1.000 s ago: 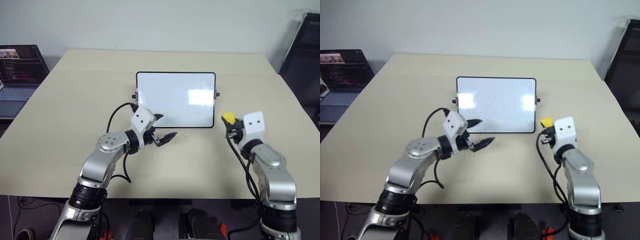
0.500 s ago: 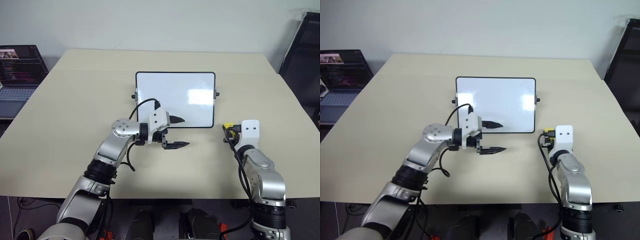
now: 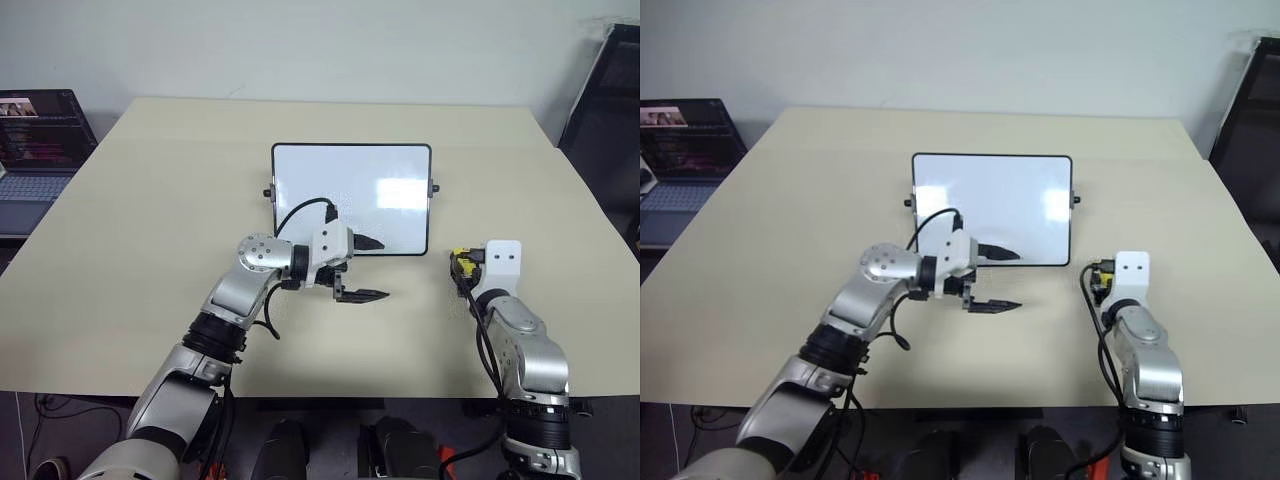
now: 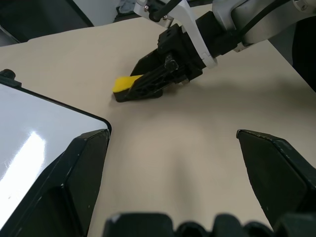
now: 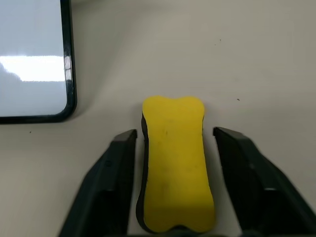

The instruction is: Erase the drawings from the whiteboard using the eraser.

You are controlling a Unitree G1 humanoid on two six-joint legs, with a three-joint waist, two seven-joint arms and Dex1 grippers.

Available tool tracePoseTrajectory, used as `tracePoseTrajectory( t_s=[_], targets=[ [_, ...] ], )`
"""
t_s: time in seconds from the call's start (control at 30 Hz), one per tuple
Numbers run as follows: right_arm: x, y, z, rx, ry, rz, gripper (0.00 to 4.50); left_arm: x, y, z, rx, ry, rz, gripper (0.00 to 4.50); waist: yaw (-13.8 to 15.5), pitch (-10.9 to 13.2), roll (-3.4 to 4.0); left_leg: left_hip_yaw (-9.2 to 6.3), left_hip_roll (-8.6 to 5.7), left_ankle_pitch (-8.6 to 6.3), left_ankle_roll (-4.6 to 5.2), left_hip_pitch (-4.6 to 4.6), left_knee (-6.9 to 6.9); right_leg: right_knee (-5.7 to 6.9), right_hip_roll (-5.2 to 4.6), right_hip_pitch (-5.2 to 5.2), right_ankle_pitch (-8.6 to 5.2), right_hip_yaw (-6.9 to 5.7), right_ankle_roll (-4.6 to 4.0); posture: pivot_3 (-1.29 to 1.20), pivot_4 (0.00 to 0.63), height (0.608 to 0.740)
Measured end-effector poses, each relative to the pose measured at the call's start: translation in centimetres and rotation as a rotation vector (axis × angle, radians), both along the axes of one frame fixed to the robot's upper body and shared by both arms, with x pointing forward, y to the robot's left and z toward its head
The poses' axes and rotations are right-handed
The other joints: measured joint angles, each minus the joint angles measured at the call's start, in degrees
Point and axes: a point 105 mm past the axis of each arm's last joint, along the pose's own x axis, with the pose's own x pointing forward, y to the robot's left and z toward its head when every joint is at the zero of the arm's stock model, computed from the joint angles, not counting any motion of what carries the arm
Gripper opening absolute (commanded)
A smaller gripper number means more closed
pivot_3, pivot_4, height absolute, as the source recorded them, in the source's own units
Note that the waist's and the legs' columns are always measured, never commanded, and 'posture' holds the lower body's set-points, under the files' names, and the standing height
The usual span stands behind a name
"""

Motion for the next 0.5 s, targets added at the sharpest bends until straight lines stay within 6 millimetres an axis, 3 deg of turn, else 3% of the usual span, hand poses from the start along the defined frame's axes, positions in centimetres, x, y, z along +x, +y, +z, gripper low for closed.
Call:
tracePoseTrajectory(
  t_s=[0.07,0.23,0.4,0.5],
  targets=[
    [0.1,0.0,0.2,0.006,-0.009,0.002,4.47,0.0,0.0,-0.1,-0.003,0.001,0.007,4.50,0.00,0.00,0.00,0.00,0.00,0.00,0.00,0.00,0.00,0.00,0.00,0.00,0.00,0.00,0.00,0.00,0.150,0.740],
    [0.1,0.0,1.1,0.007,-0.049,0.026,4.47,0.4,1.5,-0.8,-0.040,0.030,0.133,4.50,-0.08,0.00,0.02,-0.02,0.02,0.00,0.00,0.01,0.00,0.01,0.00,0.00,0.00,0.03,0.00,0.00,0.150,0.740],
    [-1.3,1.8,4.8,-0.023,-0.200,0.171,4.47,0.6,4.2,-0.3,-0.131,0.034,0.360,4.50,-0.03,-0.01,0.02,-0.10,0.03,-0.01,0.00,-0.02,-0.01,-0.03,-0.02,0.01,0.00,-0.03,0.00,0.00,0.150,0.740],
    [-3.1,3.1,4.1,-0.057,-0.218,0.242,4.47,-0.5,6.2,-0.4,-0.223,0.059,0.534,4.50,0.06,-0.03,0.02,-0.19,0.04,-0.02,0.00,-0.01,-0.01,-0.05,-0.27,0.03,0.00,-0.03,0.00,0.00,0.150,0.740]
  ],
)
